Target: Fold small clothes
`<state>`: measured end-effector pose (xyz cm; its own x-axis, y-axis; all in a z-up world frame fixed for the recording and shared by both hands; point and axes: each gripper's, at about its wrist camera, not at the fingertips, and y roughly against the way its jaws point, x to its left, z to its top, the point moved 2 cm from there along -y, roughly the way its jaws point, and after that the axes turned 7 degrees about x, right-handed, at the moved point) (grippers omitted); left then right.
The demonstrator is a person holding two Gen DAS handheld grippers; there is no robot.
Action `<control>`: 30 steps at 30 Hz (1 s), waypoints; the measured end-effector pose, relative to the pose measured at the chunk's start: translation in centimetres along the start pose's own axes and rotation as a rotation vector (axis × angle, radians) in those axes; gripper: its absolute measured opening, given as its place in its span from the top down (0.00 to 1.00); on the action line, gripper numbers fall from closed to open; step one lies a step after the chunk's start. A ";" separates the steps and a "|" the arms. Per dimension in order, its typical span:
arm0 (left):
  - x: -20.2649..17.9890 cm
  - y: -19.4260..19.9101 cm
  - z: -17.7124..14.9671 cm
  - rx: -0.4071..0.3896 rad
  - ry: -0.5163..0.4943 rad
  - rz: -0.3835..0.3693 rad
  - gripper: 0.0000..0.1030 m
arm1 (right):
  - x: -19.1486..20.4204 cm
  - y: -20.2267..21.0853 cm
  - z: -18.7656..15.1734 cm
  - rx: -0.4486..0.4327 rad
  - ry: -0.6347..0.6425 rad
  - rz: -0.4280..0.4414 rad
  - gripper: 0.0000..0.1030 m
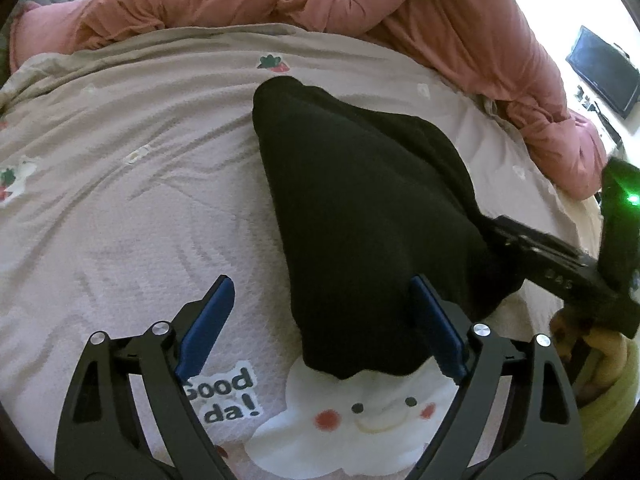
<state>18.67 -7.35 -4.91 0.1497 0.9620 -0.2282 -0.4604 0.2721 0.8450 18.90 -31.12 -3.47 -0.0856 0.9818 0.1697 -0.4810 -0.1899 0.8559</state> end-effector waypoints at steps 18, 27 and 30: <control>-0.5 6.1 -2.4 -0.119 -0.058 0.066 0.09 | 2.5 8.7 -2.8 -0.212 0.063 -0.057 0.05; 0.3 8.9 -5.0 -0.174 -0.038 0.079 0.09 | 4.5 12.4 -5.1 -0.276 0.091 -0.075 0.05; 0.7 9.8 -6.0 -0.190 -0.032 0.083 0.09 | 5.2 13.2 -5.8 -0.294 0.105 -0.095 0.05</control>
<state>8.96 -3.85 0.30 0.1308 0.9810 -0.1431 -0.6286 0.1937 0.7533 7.03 -28.49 5.83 -0.1105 0.9934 0.0311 -0.7211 -0.1017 0.6853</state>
